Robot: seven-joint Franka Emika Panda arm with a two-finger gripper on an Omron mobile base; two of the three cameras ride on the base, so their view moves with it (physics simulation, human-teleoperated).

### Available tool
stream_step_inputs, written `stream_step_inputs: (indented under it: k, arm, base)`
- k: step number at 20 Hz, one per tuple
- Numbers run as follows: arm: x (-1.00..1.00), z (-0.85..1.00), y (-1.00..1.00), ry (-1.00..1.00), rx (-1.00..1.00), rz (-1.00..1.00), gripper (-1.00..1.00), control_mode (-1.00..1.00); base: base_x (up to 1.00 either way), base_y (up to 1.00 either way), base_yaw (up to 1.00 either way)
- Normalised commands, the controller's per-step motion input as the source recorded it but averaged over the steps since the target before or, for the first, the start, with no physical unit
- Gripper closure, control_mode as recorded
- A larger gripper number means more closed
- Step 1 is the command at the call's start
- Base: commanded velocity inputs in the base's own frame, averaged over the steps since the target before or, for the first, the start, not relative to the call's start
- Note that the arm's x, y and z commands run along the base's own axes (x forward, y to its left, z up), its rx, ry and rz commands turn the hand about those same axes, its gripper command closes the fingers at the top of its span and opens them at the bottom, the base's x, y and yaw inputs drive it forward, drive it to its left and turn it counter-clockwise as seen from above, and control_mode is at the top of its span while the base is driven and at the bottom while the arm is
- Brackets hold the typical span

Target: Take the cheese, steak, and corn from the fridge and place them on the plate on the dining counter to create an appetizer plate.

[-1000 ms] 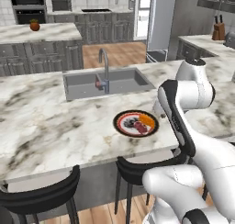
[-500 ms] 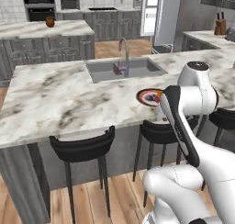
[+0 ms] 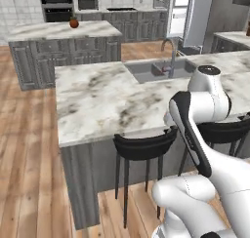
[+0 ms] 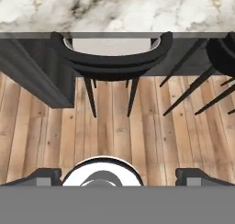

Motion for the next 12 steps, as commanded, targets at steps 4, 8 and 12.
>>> stream_step_inputs:
  k: [4, 8, 12]
  arm:
    - [0.00, 0.00, 0.00, 0.00, 0.00, 0.00, -1.00, 1.00]
    - [0.00, 0.00, 0.00, 0.00, 0.00, 0.00, -1.00, 1.00]
    - [0.00, 0.00, 0.00, 0.00, 0.00, 0.00, -1.00, 1.00]
  base:
    - [0.06, 1.00, 0.00]
    - [0.40, 1.00, 0.00]
    - [0.49, 1.00, 0.00]
